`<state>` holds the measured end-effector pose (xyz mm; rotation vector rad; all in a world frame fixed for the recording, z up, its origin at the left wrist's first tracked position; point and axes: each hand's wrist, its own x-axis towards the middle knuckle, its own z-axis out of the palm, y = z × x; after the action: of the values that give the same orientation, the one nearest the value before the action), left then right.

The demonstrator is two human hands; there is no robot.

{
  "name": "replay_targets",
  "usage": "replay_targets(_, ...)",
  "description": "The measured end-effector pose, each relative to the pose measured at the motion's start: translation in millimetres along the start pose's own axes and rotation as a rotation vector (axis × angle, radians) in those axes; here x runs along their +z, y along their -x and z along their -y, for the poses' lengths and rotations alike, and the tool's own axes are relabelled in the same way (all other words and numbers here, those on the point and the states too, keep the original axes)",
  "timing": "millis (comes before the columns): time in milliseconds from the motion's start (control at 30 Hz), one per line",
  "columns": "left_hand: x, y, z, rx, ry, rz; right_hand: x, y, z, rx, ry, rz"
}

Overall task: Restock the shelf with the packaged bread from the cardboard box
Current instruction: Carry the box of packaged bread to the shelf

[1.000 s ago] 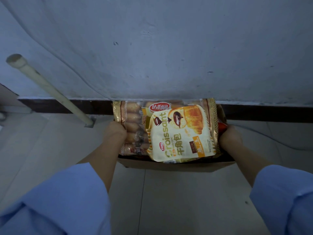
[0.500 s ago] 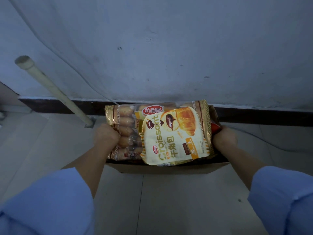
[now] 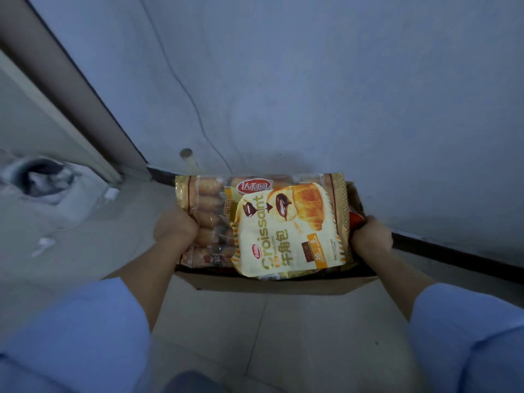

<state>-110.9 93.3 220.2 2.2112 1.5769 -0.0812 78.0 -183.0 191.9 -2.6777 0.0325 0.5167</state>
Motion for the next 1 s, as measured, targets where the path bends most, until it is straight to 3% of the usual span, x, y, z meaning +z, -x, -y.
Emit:
replay_targets(300,-252.2,82.2,33.7,-0.135,0.052,-0.104,-150.5,139.1,147.1,-0.199,0.0,0.03)
replay_targets(500,-383.3,130.0,81.1,-0.247,0.061,-0.231,-194.3,223.6,236.9,-0.333,-0.029,0.058)
replay_targets(733,-470.5,200.6,157.4,-0.414,0.153,-0.427,-200.6,308.9,321.3,-0.579,-0.025,0.135)
replay_targets(1000,-507.3,289.7,257.5,-0.785,0.215,-0.572,-160.5,416.8,387.5,-0.9,0.05,0.287)
